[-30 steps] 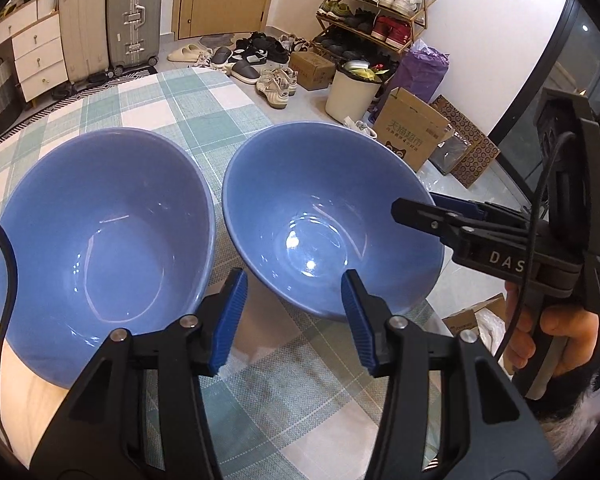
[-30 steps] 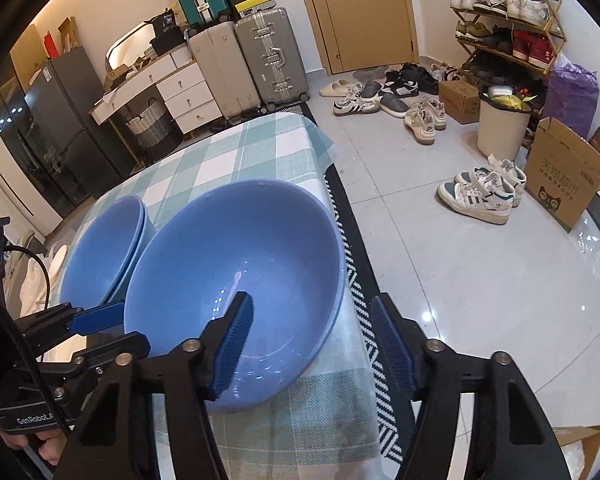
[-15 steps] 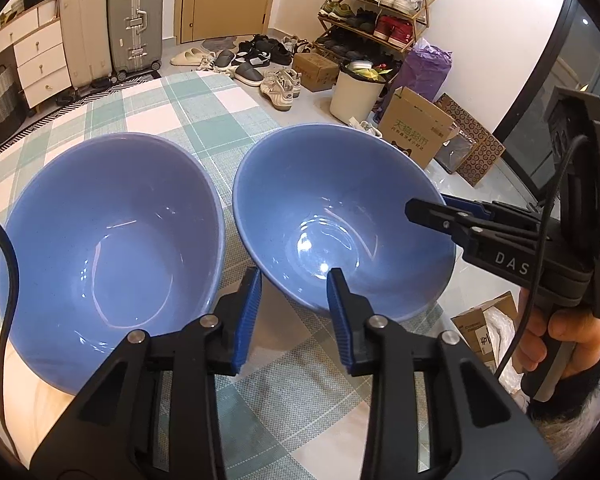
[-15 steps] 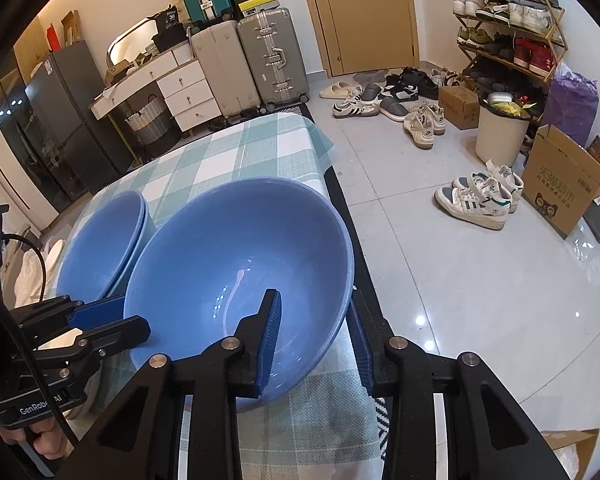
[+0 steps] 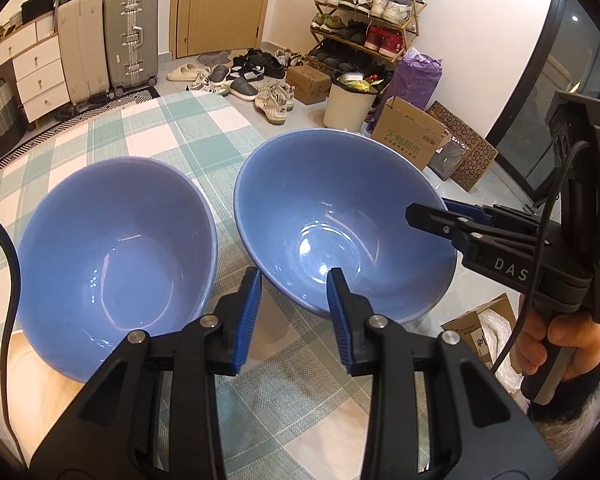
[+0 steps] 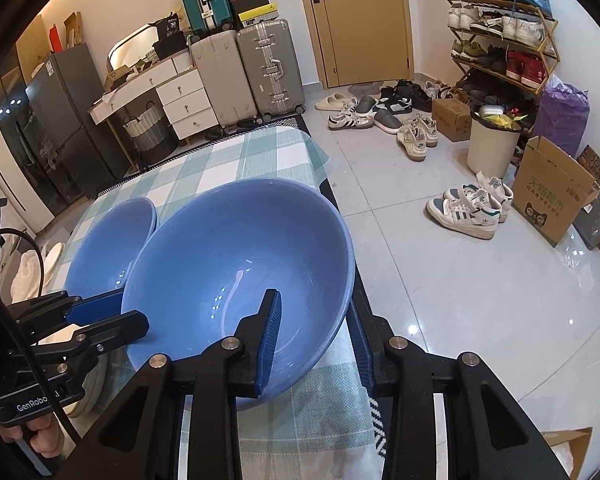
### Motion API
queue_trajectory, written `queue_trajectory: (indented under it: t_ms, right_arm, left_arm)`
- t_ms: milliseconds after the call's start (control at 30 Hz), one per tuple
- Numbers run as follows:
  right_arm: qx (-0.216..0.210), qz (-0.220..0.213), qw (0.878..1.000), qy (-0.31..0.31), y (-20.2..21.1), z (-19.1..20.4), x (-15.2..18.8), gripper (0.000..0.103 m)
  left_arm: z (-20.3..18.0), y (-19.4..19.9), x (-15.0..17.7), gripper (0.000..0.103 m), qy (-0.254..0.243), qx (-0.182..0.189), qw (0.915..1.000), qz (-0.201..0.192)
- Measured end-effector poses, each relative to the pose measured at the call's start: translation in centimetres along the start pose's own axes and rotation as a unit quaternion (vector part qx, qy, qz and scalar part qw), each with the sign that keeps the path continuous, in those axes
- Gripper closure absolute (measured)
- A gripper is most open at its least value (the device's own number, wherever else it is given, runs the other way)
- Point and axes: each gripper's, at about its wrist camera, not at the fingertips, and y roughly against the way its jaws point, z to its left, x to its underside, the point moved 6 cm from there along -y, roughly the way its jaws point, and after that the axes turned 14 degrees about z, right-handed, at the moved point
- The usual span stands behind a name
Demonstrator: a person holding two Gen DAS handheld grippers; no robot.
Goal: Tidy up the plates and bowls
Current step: 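Lift the blue bowl with both grippers and carry it over the nested bowls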
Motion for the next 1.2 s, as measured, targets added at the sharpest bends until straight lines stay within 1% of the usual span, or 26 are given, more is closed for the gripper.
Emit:
queue_trajectory:
  t_ms: [333, 633, 933, 1200]
  right_arm:
    - [0.009, -0.027, 1.000, 0.012, 3.7, 1.9, 0.3, 0.068]
    - [0.012, -0.046, 0.998, 0.031, 6.0, 5.3, 0.0, 0.068]
    - [0.004, -0.063, 0.996, 0.058, 7.7, 9.9, -0.9, 0.068]
    - [-0.006, -0.064, 0.995, 0.081, 7.7, 14.0, -2.2, 0.068]
  left_arm:
    - [-0.2, 4.4, 0.7, 0.072, -0.011, -0.001, 0.9993, -0.035]
    - [1.3, 8.7, 1.4, 0.072, -0.001, -0.001, 0.9981, -0.062]
    - [4.2, 13.6, 2.7, 0.072, 0.012, -0.015, 0.9955, -0.093]
    - [7.6, 17.2, 3.9, 0.072, 0.032, -0.028, 0.9936, -0.105]
